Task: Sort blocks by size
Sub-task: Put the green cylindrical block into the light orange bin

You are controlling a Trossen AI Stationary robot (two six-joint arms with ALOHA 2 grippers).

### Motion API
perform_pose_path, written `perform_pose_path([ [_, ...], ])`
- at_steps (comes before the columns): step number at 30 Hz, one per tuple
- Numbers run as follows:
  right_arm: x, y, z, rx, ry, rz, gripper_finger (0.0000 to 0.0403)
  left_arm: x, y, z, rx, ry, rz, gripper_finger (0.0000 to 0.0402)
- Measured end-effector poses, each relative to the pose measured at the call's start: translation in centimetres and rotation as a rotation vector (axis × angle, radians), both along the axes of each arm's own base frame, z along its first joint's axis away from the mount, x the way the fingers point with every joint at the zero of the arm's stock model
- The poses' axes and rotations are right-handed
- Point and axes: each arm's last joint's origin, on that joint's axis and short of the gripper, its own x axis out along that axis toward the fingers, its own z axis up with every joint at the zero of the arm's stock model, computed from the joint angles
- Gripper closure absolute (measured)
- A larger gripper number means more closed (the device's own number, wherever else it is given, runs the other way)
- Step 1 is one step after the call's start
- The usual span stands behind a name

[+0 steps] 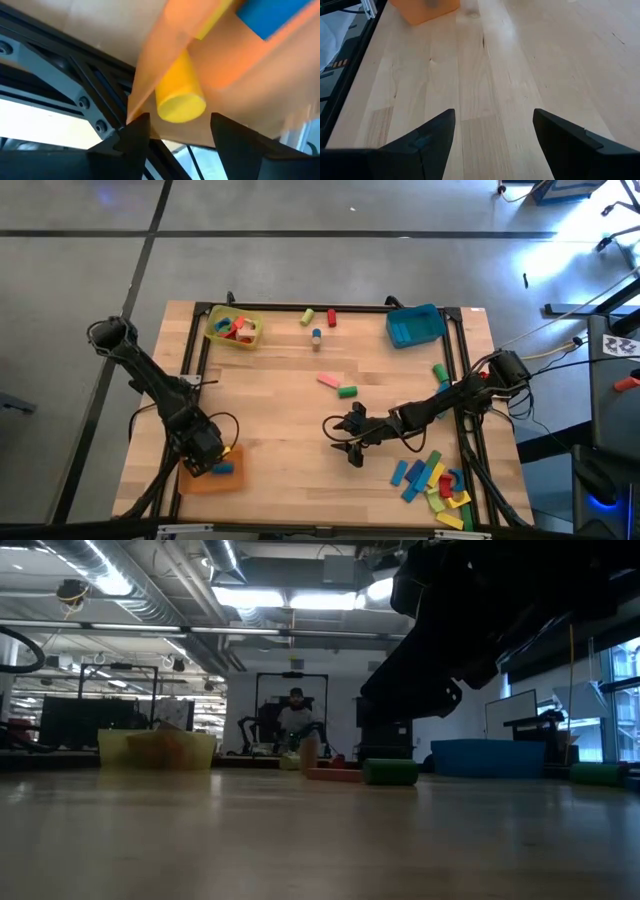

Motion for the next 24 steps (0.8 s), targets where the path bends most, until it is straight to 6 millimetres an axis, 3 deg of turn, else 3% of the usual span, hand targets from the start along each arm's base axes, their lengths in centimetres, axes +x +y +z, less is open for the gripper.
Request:
perform_pose_path([
  [8,0.0,0.0,0.0,-0.001,0.0,-0.001,0.0132,0.9,0.9,3.9,-0.056,-0.134,0.029,0.0204],
  [15,0.0,0.0,0.0,-0.009,-0.003,-0.013,0.0132,2.6,3.1,7.5,0.048,-0.549,0.007,0.0204],
  [24,-0.4,-0.8,0.4,-0.089,0.021,-0.096,0.0132,6.1,5.1,8.7,0.359,-1.002,-0.147,0.0204],
])
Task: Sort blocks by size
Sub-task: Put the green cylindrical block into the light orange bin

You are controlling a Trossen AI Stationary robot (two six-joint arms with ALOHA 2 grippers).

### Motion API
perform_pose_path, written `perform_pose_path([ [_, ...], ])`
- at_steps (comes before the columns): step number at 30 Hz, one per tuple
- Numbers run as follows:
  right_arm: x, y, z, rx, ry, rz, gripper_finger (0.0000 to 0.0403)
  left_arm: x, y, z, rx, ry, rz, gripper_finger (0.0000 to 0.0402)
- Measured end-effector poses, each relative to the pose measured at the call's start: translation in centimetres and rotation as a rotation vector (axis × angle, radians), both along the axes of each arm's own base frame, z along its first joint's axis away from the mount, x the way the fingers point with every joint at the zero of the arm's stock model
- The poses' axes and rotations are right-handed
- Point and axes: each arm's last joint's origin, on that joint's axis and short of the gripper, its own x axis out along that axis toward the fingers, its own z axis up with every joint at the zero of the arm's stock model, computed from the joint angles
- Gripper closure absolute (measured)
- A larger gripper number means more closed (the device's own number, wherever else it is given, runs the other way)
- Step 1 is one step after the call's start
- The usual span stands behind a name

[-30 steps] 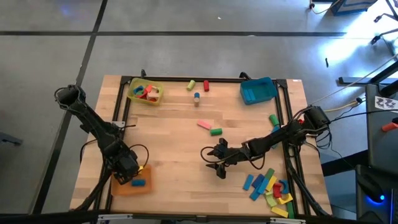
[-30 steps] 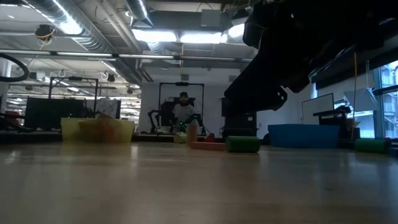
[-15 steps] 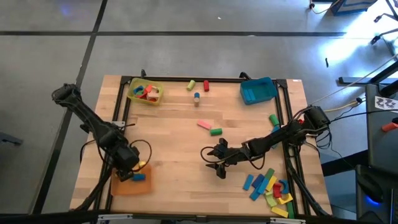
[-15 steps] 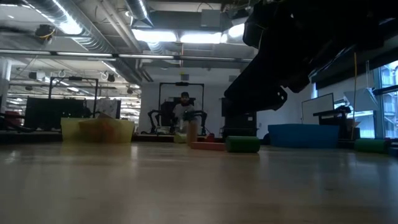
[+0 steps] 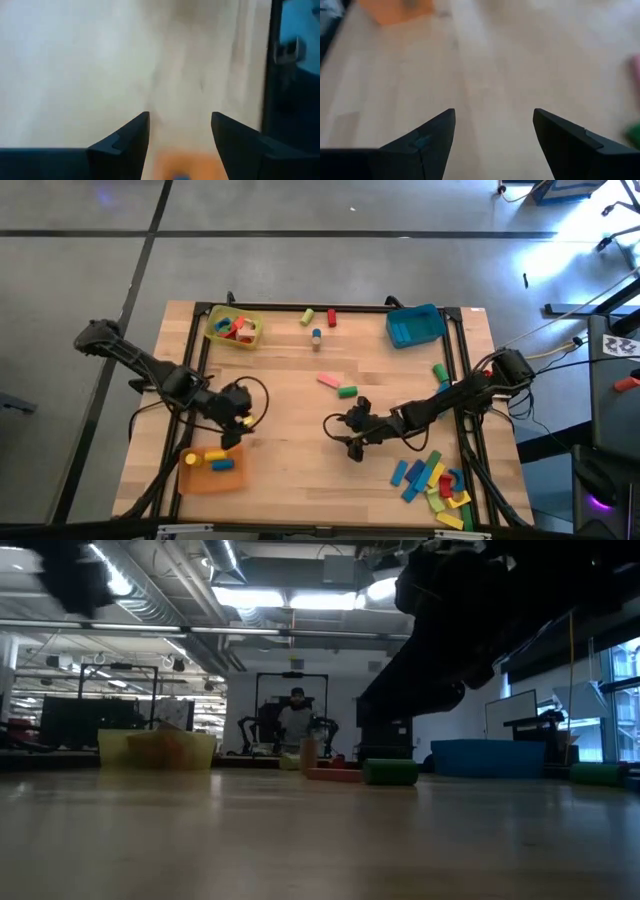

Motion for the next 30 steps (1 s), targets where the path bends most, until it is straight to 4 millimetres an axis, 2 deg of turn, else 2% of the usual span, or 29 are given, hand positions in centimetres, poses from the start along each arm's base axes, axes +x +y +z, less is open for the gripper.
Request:
perform_pose_path([
  [3,-0.6,-1.2,0.7,-0.043,0.046,-0.053,0.0132,1.0,0.6,0.2,0.12,-0.086,0.001,0.0204],
  [8,-1.2,-4.0,1.7,-0.152,0.131,-0.086,0.0132,1.7,1.2,0.0,0.237,-0.107,0.013,0.0204],
  [13,-1.2,-7.1,1.0,-0.262,0.255,-0.064,0.0132,2.1,1.1,-0.5,0.273,-0.083,-0.003,0.0204],
  [20,-0.9,-10.9,0.0,-0.237,0.347,-0.003,0.0132,2.8,0.9,-1.4,0.296,-0.041,-0.005,0.0204],
  [24,-0.8,-12.0,-0.9,-0.191,0.376,0.042,0.0132,3.2,0.7,-1.9,0.316,-0.019,-0.022,0.0204],
  [30,0.0,-12.2,-3.0,-0.177,0.394,0.076,0.0135,3.8,0.5,-2.4,0.356,-0.013,-0.059,0.0204],
])
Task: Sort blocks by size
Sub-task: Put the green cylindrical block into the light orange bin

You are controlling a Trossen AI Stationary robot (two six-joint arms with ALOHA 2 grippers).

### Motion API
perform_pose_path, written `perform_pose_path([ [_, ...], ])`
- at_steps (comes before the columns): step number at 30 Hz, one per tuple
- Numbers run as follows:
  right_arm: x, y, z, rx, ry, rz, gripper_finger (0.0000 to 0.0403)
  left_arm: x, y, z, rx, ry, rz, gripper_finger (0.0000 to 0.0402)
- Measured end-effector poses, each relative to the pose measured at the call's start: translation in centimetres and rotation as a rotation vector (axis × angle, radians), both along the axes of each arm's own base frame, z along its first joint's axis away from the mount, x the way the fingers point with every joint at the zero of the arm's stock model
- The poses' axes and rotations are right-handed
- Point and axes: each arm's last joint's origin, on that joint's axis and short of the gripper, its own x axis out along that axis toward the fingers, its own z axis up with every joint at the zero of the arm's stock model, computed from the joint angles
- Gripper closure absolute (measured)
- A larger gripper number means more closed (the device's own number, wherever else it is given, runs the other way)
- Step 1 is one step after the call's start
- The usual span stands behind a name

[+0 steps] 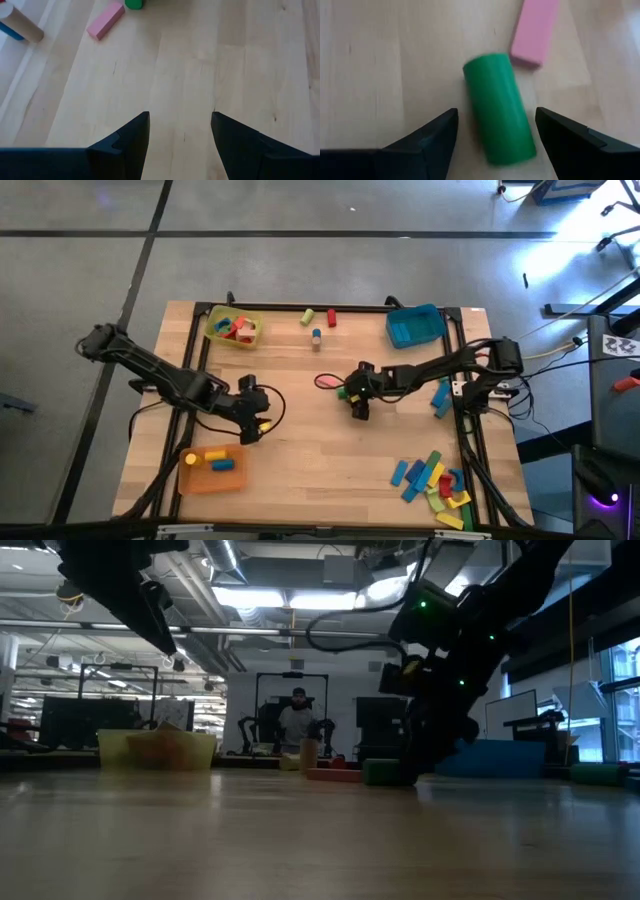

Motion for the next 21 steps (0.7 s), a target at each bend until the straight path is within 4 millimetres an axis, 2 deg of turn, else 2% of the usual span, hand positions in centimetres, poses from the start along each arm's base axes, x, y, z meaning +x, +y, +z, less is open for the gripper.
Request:
perform_pose_path([
  [3,0.3,0.0,-0.4,0.002,-0.013,-0.002,0.0157,0.3,0.0,0.0,0.006,-0.014,-0.006,0.0204],
  [10,0.4,0.1,-0.5,0.019,-0.023,-0.019,0.0265,0.6,0.0,0.2,0.017,-0.046,-0.029,0.0204],
  [16,0.4,1.8,-0.3,0.02,-0.033,-0.028,0.0264,0.8,0.1,0.3,0.028,-0.062,-0.039,0.0204],
  [21,0.1,4.6,0.7,0.092,-0.071,-0.003,0.0264,1.3,0.1,0.7,0.022,-0.121,-0.052,0.0203],
])
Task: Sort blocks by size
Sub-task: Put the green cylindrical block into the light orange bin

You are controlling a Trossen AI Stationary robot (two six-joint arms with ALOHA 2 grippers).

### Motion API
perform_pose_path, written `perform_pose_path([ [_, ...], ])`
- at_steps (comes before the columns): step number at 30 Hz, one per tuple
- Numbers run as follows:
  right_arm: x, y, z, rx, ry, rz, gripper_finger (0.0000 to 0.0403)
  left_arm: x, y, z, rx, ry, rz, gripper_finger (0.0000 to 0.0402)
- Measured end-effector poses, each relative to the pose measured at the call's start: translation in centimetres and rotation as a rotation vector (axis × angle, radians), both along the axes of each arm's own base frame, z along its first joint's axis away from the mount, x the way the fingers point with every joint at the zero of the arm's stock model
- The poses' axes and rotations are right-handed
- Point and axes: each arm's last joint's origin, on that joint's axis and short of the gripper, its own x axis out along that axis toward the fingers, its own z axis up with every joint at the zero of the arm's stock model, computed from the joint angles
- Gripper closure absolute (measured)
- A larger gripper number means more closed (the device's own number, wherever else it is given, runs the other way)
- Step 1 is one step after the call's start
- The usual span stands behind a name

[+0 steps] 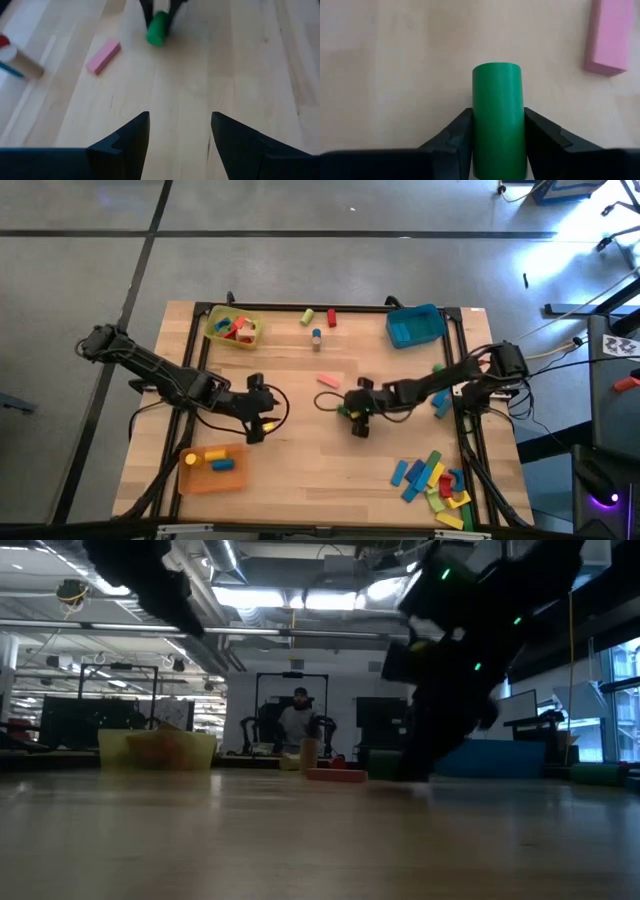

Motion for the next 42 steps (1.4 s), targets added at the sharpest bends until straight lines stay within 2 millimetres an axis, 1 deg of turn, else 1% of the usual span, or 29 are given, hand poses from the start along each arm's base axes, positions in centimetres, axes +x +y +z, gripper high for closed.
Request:
perform_pose_path([
  [4,-0.3,2.2,0.6,0.016,-0.035,-0.008,0.0264,0.8,-0.2,0.1,0.013,-0.051,-0.027,0.0188],
  [10,0.0,5.0,1.5,0.038,-0.181,0.006,0.0264,2.9,-1.0,-1.5,0.101,-0.058,-0.113,0.0134],
  [12,0.3,5.6,2.0,0.042,-0.25,0.011,0.0264,3.8,-1.3,-2.0,0.146,-0.08,-0.159,0.0125],
  [16,0.8,6.7,3.2,0.079,-0.392,0.057,0.0264,5.6,-2.1,-3.2,0.258,-0.115,-0.263,0.0122],
  [20,1.1,7.0,3.9,0.132,-0.463,0.092,0.0264,6.9,-3.0,-4.5,0.389,-0.141,-0.379,0.0121],
  [26,1.5,7.3,4.4,0.187,-0.526,0.125,0.0264,7.9,-4.2,-5.8,0.546,-0.175,-0.509,0.0121],
  [30,1.7,7.4,4.4,0.228,-0.542,0.14,0.0264,8.4,-4.5,-6.2,0.583,-0.196,-0.536,0.0121],
  [35,2.2,7.6,3.8,0.267,-0.547,0.148,0.0264,8.6,-4.4,-6.5,0.583,-0.2,-0.533,0.0121],
  [39,2.7,7.8,3.0,0.27,-0.524,0.145,0.0261,8.8,-4.5,-6.1,0.578,-0.245,-0.52,0.0121],
  [42,3.1,7.9,2.9,0.272,-0.526,0.146,0.0261,8.8,-4.8,-5.9,0.594,-0.26,-0.543,0.0121],
])
